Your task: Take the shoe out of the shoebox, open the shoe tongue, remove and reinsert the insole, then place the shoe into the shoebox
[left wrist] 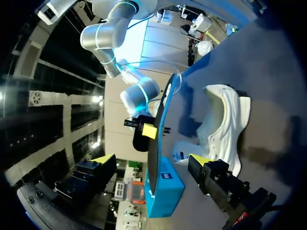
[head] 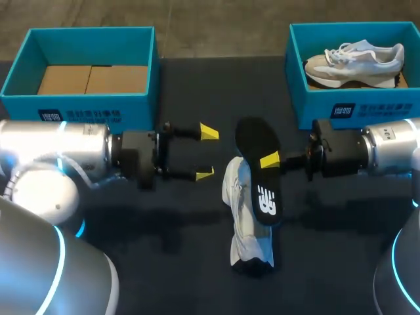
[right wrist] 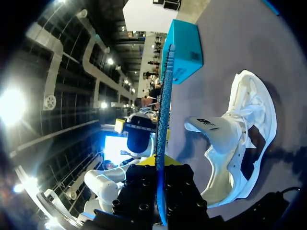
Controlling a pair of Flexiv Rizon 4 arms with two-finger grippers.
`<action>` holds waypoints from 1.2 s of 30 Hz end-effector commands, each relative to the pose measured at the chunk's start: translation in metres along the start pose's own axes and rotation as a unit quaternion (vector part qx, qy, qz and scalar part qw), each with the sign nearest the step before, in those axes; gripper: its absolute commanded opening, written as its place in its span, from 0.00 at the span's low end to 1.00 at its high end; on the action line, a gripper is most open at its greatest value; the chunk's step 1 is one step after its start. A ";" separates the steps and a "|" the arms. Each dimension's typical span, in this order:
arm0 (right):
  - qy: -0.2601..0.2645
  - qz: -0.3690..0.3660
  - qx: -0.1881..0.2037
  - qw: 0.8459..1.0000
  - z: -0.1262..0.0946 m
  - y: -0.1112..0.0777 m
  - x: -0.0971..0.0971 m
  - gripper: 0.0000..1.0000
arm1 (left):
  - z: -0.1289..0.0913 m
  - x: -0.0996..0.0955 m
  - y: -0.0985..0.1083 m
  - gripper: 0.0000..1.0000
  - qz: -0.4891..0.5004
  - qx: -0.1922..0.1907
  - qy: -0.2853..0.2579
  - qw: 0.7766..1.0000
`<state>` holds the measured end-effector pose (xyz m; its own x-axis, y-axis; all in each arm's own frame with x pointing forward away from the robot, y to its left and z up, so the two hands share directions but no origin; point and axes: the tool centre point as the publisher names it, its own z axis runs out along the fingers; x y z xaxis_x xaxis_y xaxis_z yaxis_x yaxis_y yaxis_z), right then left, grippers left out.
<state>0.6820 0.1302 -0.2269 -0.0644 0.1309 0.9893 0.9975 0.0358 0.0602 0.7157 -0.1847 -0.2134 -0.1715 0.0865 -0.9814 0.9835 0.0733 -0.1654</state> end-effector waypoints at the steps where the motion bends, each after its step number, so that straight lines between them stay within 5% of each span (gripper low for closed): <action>1: -0.001 0.000 -0.002 1.000 0.001 -0.001 0.000 0.00 | 0.013 0.002 0.003 1.00 0.003 -0.010 -0.066 0.998; 21: -0.001 -0.002 -0.006 1.000 0.002 -0.002 0.000 0.00 | 0.045 -0.005 0.001 0.89 -0.001 0.003 -0.070 0.998; 29: 0.009 -0.006 -0.007 1.000 0.009 -0.006 0.000 0.00 | 0.051 -0.003 0.001 0.75 0.010 -0.008 -0.061 0.998; 36: 0.004 -0.004 -0.002 1.000 0.013 -0.009 -0.001 0.00 | 0.056 -0.005 0.003 0.47 0.014 -0.011 -0.061 0.998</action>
<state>0.6739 0.1391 -0.2298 -0.0736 0.1173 0.9904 0.9970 0.0339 0.0700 0.7223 -0.2356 -0.2144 -0.1353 -0.0327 -0.9903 0.9861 0.0933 -0.1378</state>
